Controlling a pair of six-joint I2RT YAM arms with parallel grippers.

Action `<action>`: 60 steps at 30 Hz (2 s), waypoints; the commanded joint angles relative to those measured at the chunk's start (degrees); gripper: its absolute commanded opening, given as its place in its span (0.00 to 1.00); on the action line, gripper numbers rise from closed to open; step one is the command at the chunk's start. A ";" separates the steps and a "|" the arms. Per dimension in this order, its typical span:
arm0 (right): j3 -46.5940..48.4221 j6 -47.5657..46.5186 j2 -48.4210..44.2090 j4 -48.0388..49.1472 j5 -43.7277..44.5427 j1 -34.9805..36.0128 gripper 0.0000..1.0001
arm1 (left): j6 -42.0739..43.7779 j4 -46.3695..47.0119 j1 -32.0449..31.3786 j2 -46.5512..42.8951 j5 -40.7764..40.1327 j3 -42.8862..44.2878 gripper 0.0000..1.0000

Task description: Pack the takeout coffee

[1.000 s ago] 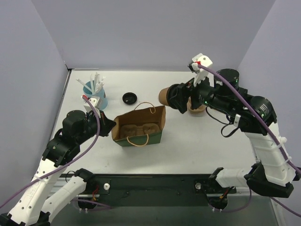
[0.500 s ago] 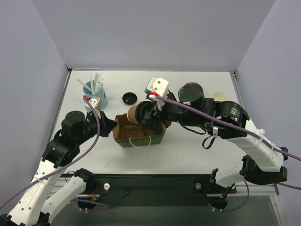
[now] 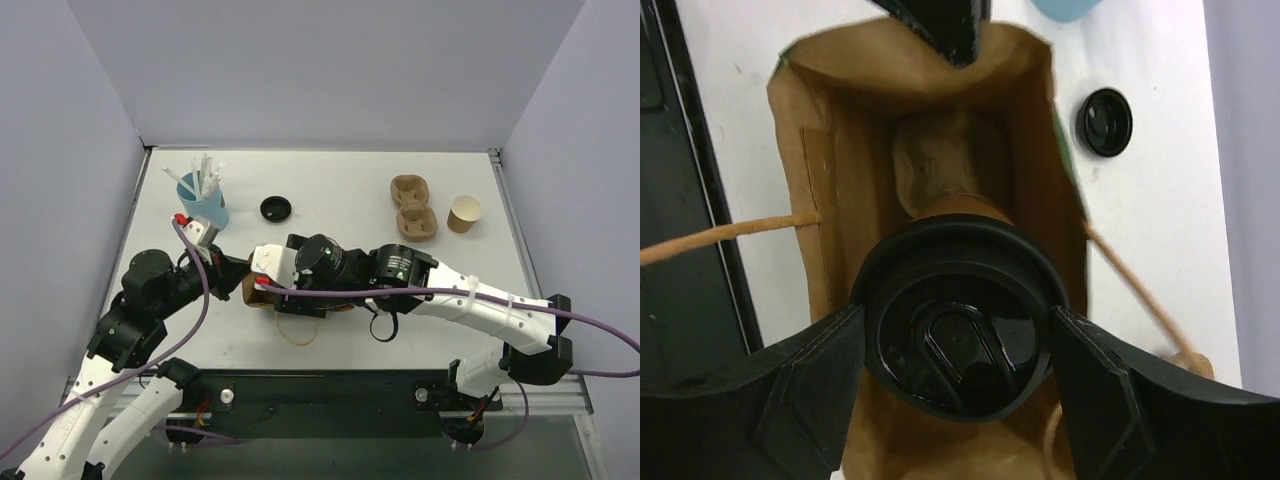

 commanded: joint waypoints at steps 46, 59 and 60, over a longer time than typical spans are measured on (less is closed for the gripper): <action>-35.17 -0.71 -3.85 25.06 15.08 1.52 0.36 | -7.85 -3.32 -0.18 -10.35 1.06 -10.22 0.02; -34.92 -10.72 -5.44 30.33 8.06 -9.45 0.36 | -3.54 11.89 -0.18 -17.47 -3.07 -16.72 0.00; -34.57 -11.34 -4.65 31.03 7.53 -9.99 0.36 | -3.81 12.34 -0.18 -17.82 -3.33 -17.52 0.00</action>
